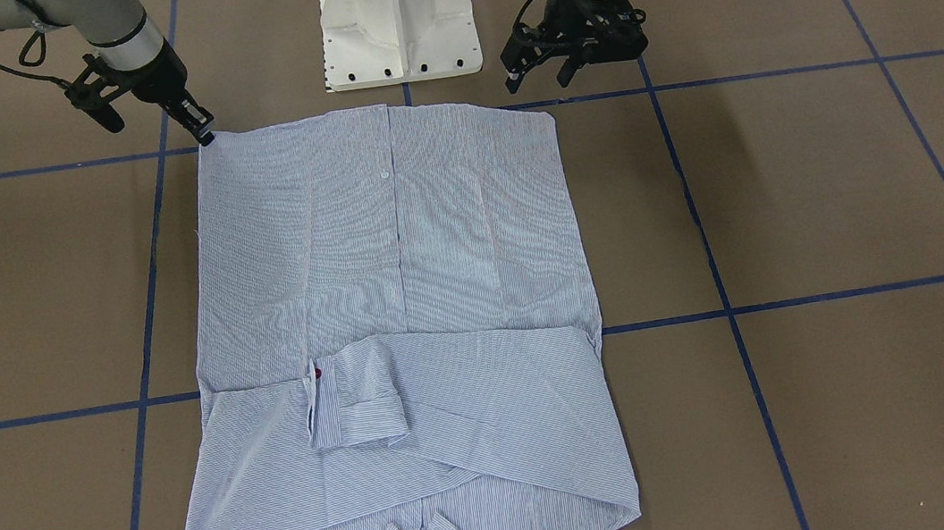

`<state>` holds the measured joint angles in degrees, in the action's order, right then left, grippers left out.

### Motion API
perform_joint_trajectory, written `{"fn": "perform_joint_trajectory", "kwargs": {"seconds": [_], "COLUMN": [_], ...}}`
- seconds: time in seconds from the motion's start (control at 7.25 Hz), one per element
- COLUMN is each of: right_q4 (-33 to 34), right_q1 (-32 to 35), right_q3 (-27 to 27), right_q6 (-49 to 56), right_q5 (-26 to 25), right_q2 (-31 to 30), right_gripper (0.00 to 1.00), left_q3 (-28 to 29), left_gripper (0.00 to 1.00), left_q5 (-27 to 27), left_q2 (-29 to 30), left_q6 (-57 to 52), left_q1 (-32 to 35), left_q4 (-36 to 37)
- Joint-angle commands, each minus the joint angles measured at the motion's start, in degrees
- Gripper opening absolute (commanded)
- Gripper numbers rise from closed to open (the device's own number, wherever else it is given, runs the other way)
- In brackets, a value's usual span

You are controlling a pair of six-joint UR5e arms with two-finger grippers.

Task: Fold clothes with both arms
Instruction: 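Grasp the two hem corners with both grippers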

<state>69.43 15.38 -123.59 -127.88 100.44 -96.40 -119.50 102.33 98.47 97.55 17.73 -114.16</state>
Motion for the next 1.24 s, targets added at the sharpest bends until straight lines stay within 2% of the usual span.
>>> {"fn": "perform_joint_trajectory", "kwargs": {"seconds": [0.0, 0.41, 1.1], "right_q4": [0.0, 0.0, 0.0], "right_q1": [0.1, 0.1, 0.4], "right_q3": [-0.1, 0.1, -0.1], "right_q6": [0.1, 0.1, 0.1], "right_q5": [0.0, 0.0, 0.5], "right_q2": [-0.2, -0.2, -0.2], "right_gripper": [0.00, 0.00, 0.00], "left_q3": [3.1, 6.5, 7.6], "left_gripper": [0.89, 0.80, 0.63], "left_q5": [-0.6, -0.6, -0.6], "left_q2": [0.1, 0.8, 0.8], "left_q6": [0.5, 0.5, 0.4], "left_q1": [-0.8, -1.2, -1.5], "left_q4": [0.0, 0.0, 0.0]}}
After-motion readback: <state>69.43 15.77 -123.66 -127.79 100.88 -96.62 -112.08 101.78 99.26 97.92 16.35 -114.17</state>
